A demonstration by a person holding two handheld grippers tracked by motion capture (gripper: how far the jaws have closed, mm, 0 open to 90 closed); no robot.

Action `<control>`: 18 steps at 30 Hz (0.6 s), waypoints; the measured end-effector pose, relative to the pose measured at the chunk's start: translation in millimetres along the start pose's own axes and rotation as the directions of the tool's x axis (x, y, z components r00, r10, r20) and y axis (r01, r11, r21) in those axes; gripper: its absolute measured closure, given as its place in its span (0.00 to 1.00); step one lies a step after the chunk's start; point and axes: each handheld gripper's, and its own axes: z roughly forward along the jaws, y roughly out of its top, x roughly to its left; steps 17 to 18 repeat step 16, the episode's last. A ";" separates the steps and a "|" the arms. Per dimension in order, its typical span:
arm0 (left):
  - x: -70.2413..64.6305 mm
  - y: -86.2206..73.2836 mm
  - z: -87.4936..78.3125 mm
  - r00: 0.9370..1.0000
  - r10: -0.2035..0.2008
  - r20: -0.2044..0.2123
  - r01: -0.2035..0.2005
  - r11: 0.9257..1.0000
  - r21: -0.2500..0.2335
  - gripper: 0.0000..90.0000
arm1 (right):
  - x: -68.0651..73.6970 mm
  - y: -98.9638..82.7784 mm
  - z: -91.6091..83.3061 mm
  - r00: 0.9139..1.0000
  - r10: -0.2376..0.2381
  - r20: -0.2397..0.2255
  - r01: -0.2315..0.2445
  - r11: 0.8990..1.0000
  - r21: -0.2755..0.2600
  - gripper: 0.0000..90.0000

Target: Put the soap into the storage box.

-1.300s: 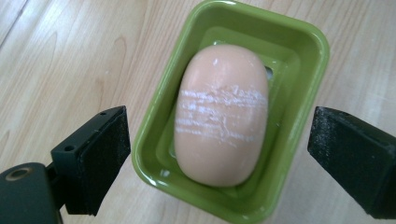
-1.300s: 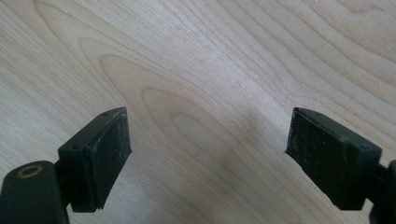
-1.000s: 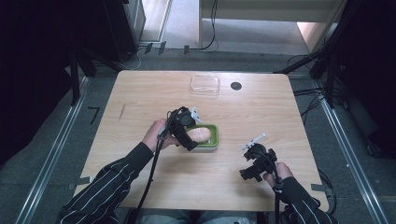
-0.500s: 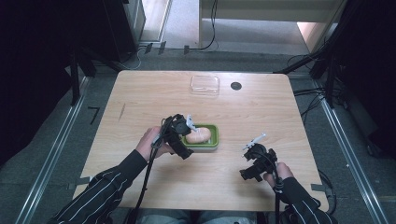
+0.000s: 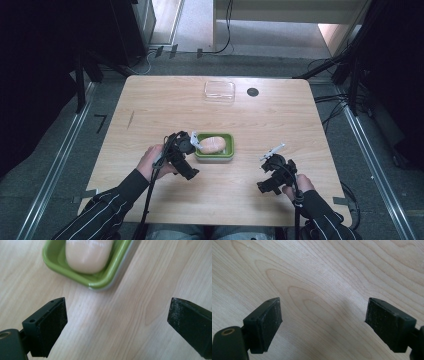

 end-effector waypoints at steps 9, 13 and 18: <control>-3.0 -21.5 -1.9 1.000 -0.002 0.008 0.002 0.999 0.032 0.04 | 0.0 -0.5 -0.6 1.000 -0.004 0.004 0.004 1.000 -0.002 0.16; -9.0 -31.1 3.1 1.000 0.009 0.008 -0.009 0.998 0.061 0.04 | 0.0 -1.0 -0.4 1.000 -0.003 0.006 0.003 1.000 -0.001 0.16; -11.2 -33.4 5.4 1.000 0.010 0.008 -0.011 0.997 0.072 0.04 | 0.1 -1.4 -0.4 1.000 -0.005 0.006 0.005 1.000 -0.003 0.16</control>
